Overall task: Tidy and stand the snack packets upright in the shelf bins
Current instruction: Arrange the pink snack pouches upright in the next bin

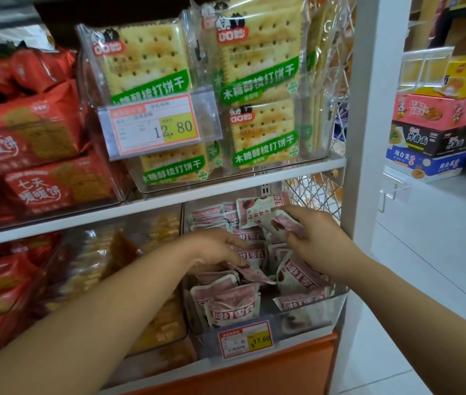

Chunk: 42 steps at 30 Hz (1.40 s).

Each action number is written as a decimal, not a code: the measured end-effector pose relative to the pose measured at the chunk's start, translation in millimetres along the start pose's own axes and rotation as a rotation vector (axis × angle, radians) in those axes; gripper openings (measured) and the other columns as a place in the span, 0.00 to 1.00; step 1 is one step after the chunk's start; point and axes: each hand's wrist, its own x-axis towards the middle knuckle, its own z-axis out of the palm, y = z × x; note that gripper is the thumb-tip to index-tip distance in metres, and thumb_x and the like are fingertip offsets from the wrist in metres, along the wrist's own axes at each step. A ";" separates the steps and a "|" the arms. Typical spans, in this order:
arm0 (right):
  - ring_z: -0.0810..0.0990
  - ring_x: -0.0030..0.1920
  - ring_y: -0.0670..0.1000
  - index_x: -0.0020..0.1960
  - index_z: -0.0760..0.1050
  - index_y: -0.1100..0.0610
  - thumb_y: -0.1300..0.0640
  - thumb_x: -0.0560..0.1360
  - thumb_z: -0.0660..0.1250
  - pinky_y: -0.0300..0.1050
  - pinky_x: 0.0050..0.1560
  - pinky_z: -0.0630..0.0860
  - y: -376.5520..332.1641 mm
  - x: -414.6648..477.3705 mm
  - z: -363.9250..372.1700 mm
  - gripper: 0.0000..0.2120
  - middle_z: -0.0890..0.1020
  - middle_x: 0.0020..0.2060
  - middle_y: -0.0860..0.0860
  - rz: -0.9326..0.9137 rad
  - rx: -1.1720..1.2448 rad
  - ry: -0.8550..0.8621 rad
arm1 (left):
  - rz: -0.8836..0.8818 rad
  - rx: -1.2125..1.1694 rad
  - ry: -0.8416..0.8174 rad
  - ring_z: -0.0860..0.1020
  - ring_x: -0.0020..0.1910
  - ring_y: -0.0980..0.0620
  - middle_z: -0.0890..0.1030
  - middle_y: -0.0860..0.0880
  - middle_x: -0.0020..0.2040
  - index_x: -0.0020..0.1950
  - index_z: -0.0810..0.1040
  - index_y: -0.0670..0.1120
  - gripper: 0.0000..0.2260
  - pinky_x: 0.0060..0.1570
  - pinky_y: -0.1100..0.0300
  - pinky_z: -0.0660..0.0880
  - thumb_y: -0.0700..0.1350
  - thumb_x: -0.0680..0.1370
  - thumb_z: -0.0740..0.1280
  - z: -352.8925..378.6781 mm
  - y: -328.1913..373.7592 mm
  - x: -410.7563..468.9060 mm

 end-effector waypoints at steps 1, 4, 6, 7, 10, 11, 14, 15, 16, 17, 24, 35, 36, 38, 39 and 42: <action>0.74 0.42 0.50 0.58 0.75 0.56 0.63 0.76 0.62 0.37 0.35 0.64 0.7 0.0 -0.4 0.12 0.79 0.45 0.51 0.005 -0.001 -0.008 | -0.015 -0.081 0.013 0.70 0.68 0.48 0.68 0.47 0.72 0.68 0.72 0.49 0.23 0.68 0.55 0.66 0.43 0.74 0.72 -2.2 -6.1 -2.0; 0.76 0.36 0.48 0.52 0.76 0.57 0.61 0.76 0.62 0.38 0.32 0.65 -0.6 -0.4 -0.7 0.06 0.78 0.37 0.53 -0.006 0.014 0.020 | -0.079 -0.482 0.046 0.78 0.56 0.50 0.77 0.45 0.62 0.68 0.72 0.44 0.22 0.48 0.62 0.78 0.37 0.74 0.70 -2.5 -16.4 -15.8; 0.71 0.27 0.43 0.51 0.76 0.55 0.61 0.77 0.63 0.37 0.29 0.64 -4.4 -1.9 1.2 0.05 0.75 0.31 0.52 -0.033 0.048 0.038 | -0.083 -0.679 0.058 0.80 0.49 0.52 0.79 0.44 0.56 0.67 0.72 0.41 0.21 0.41 0.64 0.80 0.34 0.74 0.69 -0.6 -16.3 -25.8; 0.70 0.24 0.44 0.49 0.75 0.53 0.60 0.77 0.64 0.34 0.26 0.63 -6.9 -2.4 1.8 0.03 0.74 0.28 0.52 -0.035 0.078 0.033 | -0.078 -0.755 0.066 0.81 0.48 0.52 0.80 0.44 0.54 0.67 0.71 0.40 0.21 0.41 0.63 0.80 0.33 0.74 0.68 1.1 -16.2 -29.6; 0.69 0.23 0.43 0.39 0.71 0.46 0.57 0.76 0.65 0.32 0.25 0.63 -11.8 -3.2 3.3 0.10 0.77 0.30 0.54 -0.013 0.145 0.030 | -0.066 -0.937 0.096 0.81 0.47 0.50 0.80 0.42 0.54 0.67 0.70 0.38 0.22 0.44 0.60 0.80 0.31 0.74 0.67 7.7 -13.4 -43.2; 0.71 0.25 0.43 0.38 0.71 0.47 0.57 0.76 0.66 0.31 0.27 0.65 -12.1 -3.6 3.9 0.10 0.78 0.32 0.54 0.005 0.165 0.033 | -0.064 -1.006 0.104 0.81 0.45 0.50 0.80 0.41 0.52 0.67 0.69 0.38 0.22 0.42 0.60 0.80 0.31 0.74 0.67 10.9 -13.5 -47.2; 0.81 0.40 0.54 0.48 0.76 0.51 0.54 0.76 0.66 0.47 0.44 0.77 -6.3 -2.8 6.6 0.02 0.82 0.41 0.56 0.087 0.259 0.028 | -0.039 -1.216 0.095 0.83 0.37 0.51 0.83 0.41 0.42 0.60 0.73 0.36 0.15 0.40 0.57 0.81 0.28 0.74 0.65 19.8 -13.3 -60.0; 0.81 0.42 0.56 0.51 0.77 0.51 0.54 0.76 0.66 0.50 0.46 0.78 -6.1 -3.0 7.0 0.05 0.83 0.42 0.55 0.106 0.272 0.028 | -0.027 -1.281 0.088 0.83 0.35 0.51 0.83 0.41 0.40 0.54 0.75 0.35 0.11 0.39 0.57 0.81 0.28 0.74 0.64 22.1 -13.4 -63.2; 0.82 0.42 0.56 0.51 0.77 0.50 0.54 0.75 0.66 0.50 0.45 0.78 -6.5 -3.5 7.4 0.05 0.83 0.42 0.54 0.112 0.286 0.031 | -0.014 -1.347 0.081 0.82 0.33 0.51 0.83 0.41 0.39 0.50 0.77 0.34 0.07 0.39 0.57 0.81 0.28 0.73 0.64 24.1 -12.8 -66.1; 0.81 0.41 0.54 0.50 0.76 0.50 0.54 0.75 0.66 0.47 0.42 0.77 -7.5 -3.2 7.7 0.04 0.83 0.41 0.52 0.115 0.297 0.045 | -0.003 -1.411 0.080 0.81 0.31 0.52 0.82 0.40 0.39 0.47 0.77 0.33 0.05 0.39 0.56 0.81 0.29 0.73 0.64 26.2 -12.3 -67.9; 0.77 0.31 0.57 0.48 0.79 0.48 0.60 0.77 0.64 0.44 0.30 0.68 -25.2 -9.4 4.9 0.09 0.81 0.36 0.60 -0.008 0.321 -0.068 | 0.007 -1.618 0.096 0.76 0.25 0.55 0.79 0.42 0.31 0.42 0.77 0.33 0.05 0.41 0.53 0.79 0.31 0.76 0.62 37.4 -8.7 -68.4; 0.76 0.45 0.30 0.57 0.78 0.43 0.53 0.76 0.61 0.27 0.44 0.68 -41.2 -10.7 -10.6 0.13 0.77 0.53 0.37 0.079 0.422 -0.322 | 0.209 -1.499 0.424 0.84 0.41 0.50 0.81 0.42 0.53 0.73 0.64 0.46 0.28 0.38 0.60 0.81 0.29 0.75 0.63 42.2 -0.9 -82.8; 0.76 0.45 0.30 0.56 0.79 0.44 0.52 0.76 0.59 0.27 0.44 0.69 -41.6 -11.1 -11.6 0.14 0.78 0.54 0.37 0.096 0.469 -0.335 | 0.232 -1.418 0.459 0.83 0.45 0.50 0.78 0.42 0.60 0.73 0.64 0.49 0.29 0.40 0.60 0.81 0.30 0.76 0.64 44.2 -2.1 -83.3; 0.78 0.43 0.32 0.52 0.82 0.46 0.50 0.79 0.57 0.26 0.41 0.70 -42.3 -12.0 -8.1 0.14 0.81 0.50 0.38 0.150 0.554 -0.299 | 0.283 -1.165 0.574 0.80 0.52 0.57 0.75 0.50 0.64 0.73 0.63 0.55 0.30 0.46 0.62 0.79 0.32 0.76 0.65 50.3 -4.6 -84.9; 0.79 0.42 0.37 0.48 0.83 0.47 0.47 0.78 0.59 0.29 0.43 0.72 -42.5 -11.9 -4.1 0.14 0.82 0.46 0.39 0.178 0.569 -0.241 | 0.331 -1.028 0.639 0.78 0.49 0.65 0.78 0.59 0.57 0.72 0.62 0.58 0.30 0.45 0.68 0.76 0.34 0.77 0.65 52.8 -5.4 -85.0; 0.72 0.28 0.46 0.39 0.80 0.51 0.51 0.70 0.71 0.38 0.32 0.71 -42.2 -10.9 12.8 0.04 0.79 0.30 0.48 0.242 0.628 -0.102 | 0.415 -0.785 0.734 0.73 0.36 0.62 0.73 0.69 0.32 0.70 0.60 0.63 0.30 0.37 0.66 0.71 0.36 0.78 0.65 54.2 -9.1 -83.3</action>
